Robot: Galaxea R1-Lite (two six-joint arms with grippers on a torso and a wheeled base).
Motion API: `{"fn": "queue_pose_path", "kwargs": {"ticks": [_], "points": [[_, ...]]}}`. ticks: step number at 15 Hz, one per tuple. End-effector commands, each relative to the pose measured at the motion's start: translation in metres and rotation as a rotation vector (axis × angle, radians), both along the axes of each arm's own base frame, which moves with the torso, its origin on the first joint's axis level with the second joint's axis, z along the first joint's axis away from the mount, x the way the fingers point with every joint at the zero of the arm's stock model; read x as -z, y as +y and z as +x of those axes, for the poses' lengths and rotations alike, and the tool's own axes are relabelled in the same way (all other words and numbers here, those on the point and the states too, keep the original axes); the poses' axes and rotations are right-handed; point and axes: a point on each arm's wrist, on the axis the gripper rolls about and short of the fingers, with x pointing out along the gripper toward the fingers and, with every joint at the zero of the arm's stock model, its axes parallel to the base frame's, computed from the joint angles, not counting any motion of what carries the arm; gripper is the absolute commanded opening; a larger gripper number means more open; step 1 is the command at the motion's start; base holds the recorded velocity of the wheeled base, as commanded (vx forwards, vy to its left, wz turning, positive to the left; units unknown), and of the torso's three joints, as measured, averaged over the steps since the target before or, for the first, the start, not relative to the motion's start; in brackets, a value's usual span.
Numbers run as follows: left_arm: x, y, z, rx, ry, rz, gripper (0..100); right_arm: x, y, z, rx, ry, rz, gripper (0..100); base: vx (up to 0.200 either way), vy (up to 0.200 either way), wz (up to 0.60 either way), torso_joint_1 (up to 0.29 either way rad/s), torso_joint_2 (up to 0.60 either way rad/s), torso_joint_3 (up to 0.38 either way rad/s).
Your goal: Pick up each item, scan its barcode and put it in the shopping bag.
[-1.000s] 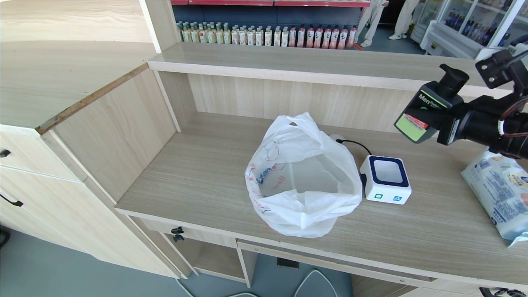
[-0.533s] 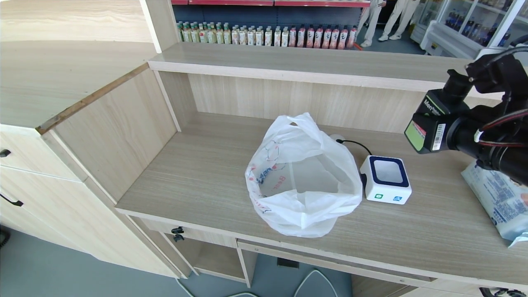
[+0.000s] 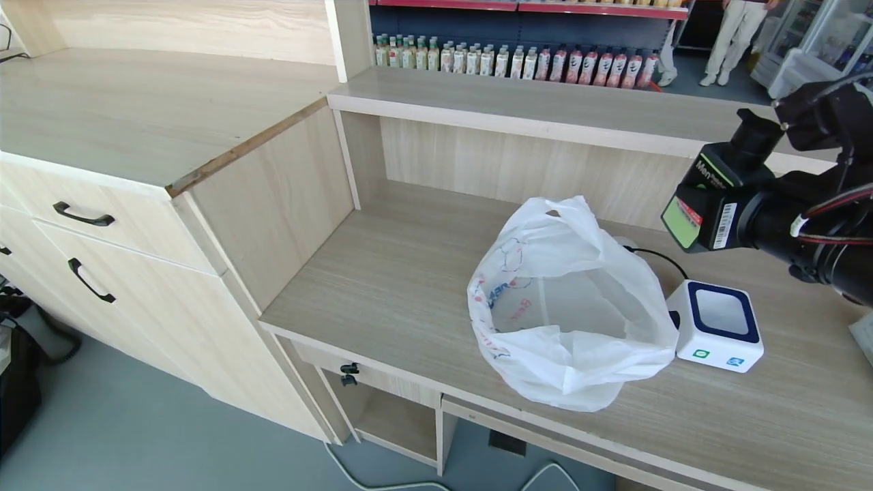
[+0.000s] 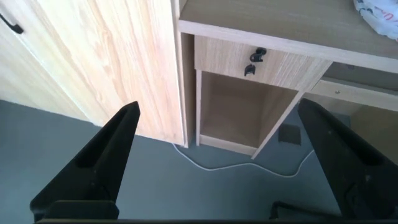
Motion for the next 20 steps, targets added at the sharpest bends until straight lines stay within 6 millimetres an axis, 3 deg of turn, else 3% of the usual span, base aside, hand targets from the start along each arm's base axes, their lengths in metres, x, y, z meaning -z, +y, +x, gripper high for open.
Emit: {"fn": "queue_pose_path", "kwargs": {"ticks": [1, 3, 6, 10, 20], "points": [[0.000, 0.000, 0.000, 0.000, -0.001, 0.000, 100, 0.008, -0.002, 0.009, -0.012, 0.039, -0.013, 0, 0.000, 0.000, 0.00, 0.000, 0.00, 0.000], [0.000, 0.000, 0.000, 0.000, -0.001, 0.000, 100, 0.022, -0.018, 0.030, 0.007, 0.143, -0.046, 0, 0.000, 0.000, 0.00, 0.000, 0.00, 0.000], [0.000, 0.000, 0.000, 0.000, -0.001, 0.000, 100, 0.054, -0.026, 0.073, -0.108, 0.262, -0.051, 0, 0.000, 0.000, 0.00, 0.000, 0.00, 0.000], [0.000, 0.000, 0.000, 0.000, -0.001, 0.000, 100, 0.072, -0.026, 0.097, -0.206, 0.299, -0.026, 0, 0.000, 0.000, 0.00, 0.000, 0.00, 0.000], [0.000, 0.000, 0.000, 0.000, -0.001, 0.000, 100, 0.104, -0.023, 0.097, -0.509, 0.292, -0.007, 0, 0.000, 0.000, 0.00, 0.000, 0.00, 0.000]]}}
